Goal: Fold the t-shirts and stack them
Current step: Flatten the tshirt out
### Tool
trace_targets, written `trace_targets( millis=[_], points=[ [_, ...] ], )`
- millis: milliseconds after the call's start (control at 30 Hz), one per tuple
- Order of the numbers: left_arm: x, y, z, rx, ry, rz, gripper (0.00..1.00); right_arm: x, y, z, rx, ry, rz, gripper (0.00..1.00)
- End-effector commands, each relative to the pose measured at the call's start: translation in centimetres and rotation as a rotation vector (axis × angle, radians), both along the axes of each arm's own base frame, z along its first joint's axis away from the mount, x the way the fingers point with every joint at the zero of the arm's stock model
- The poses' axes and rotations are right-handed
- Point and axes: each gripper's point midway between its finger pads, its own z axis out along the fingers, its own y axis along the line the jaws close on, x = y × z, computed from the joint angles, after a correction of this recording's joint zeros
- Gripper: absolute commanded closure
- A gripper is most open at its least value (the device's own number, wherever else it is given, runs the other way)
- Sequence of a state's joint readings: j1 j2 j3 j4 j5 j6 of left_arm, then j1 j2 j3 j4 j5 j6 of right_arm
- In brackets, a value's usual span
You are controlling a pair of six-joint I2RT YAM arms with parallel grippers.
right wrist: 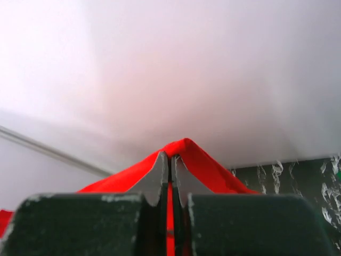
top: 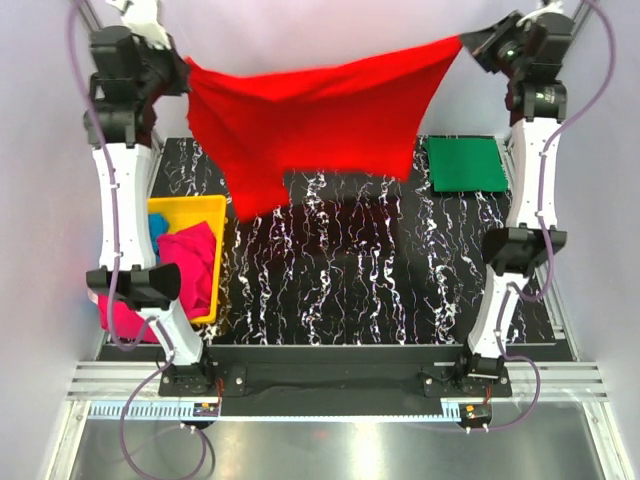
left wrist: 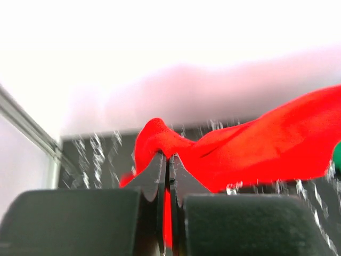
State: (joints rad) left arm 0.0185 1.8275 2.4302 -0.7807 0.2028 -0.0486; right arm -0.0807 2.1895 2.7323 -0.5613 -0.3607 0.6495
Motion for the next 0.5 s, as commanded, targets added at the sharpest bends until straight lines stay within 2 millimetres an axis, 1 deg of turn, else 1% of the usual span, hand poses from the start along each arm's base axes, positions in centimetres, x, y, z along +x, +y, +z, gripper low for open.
trace_targets(
  millis=[0,33,100,133,167,200,233,267,300,333,367,400,433,467],
  points=[
    [-2.7,2.0,10.6,-0.026,-0.327,0.080,1.00,-2.6,-2.3,8.1,0.102,-0.240,-0.036,1.00],
    [-3.0,2.1,11.3,-0.019,-0.345,0.077,1.00,-3.8,-2.4,9.4,0.063,-0.273,-0.047,1.00],
    [-2.9,1.7,11.0,-0.010,-0.342,0.051,1.00,-4.1,-2.8,8.9,0.028,-0.250,-0.062,1.00],
    [-2.2,1.5,9.3,-0.011,-0.300,0.039,1.00,-4.1,-2.9,7.7,0.003,-0.204,-0.063,1.00],
    [-2.4,1.1,8.7,-0.012,-0.282,0.019,1.00,-4.1,-3.0,7.0,-0.012,-0.183,-0.060,1.00],
    [-2.1,1.0,7.5,-0.014,-0.251,0.010,1.00,-3.6,-2.9,4.4,-0.019,-0.114,-0.047,1.00],
    [-1.3,0.9,4.5,-0.015,-0.172,0.003,1.00,-4.5,-2.8,3.7,-0.046,-0.085,-0.046,1.00],
    [-1.6,0.6,2.6,-0.020,-0.114,-0.014,1.00,-4.8,-2.8,2.3,-0.053,-0.044,-0.045,1.00],
    [-1.6,0.4,0.6,-0.016,-0.060,-0.027,1.00,-4.2,-3.3,-3.0,-0.049,0.083,-0.064,1.00],
    [-1.4,0.0,-4.2,-0.022,0.058,-0.051,1.00,-6.0,-3.4,-3.0,-0.067,0.089,-0.081,1.00],
    [-2.3,-0.1,-6.2,-0.021,0.120,-0.061,1.00,-6.6,-3.7,-4.8,-0.071,0.133,-0.100,1.00],
    [-3.0,-0.3,-8.5,-0.005,0.178,-0.079,1.00,-8.2,-3.8,-8.7,-0.072,0.221,-0.115,1.00],
    [-4.0,-0.4,-12.6,-0.009,0.282,-0.091,1.00,-9.1,-3.8,-10.5,-0.093,0.251,-0.114,1.00],
    [-5.2,-0.4,-15.2,0.007,0.362,-0.101,1.00,-10.1,-3.8,-12.6,-0.101,0.297,-0.115,1.00]
  ],
)
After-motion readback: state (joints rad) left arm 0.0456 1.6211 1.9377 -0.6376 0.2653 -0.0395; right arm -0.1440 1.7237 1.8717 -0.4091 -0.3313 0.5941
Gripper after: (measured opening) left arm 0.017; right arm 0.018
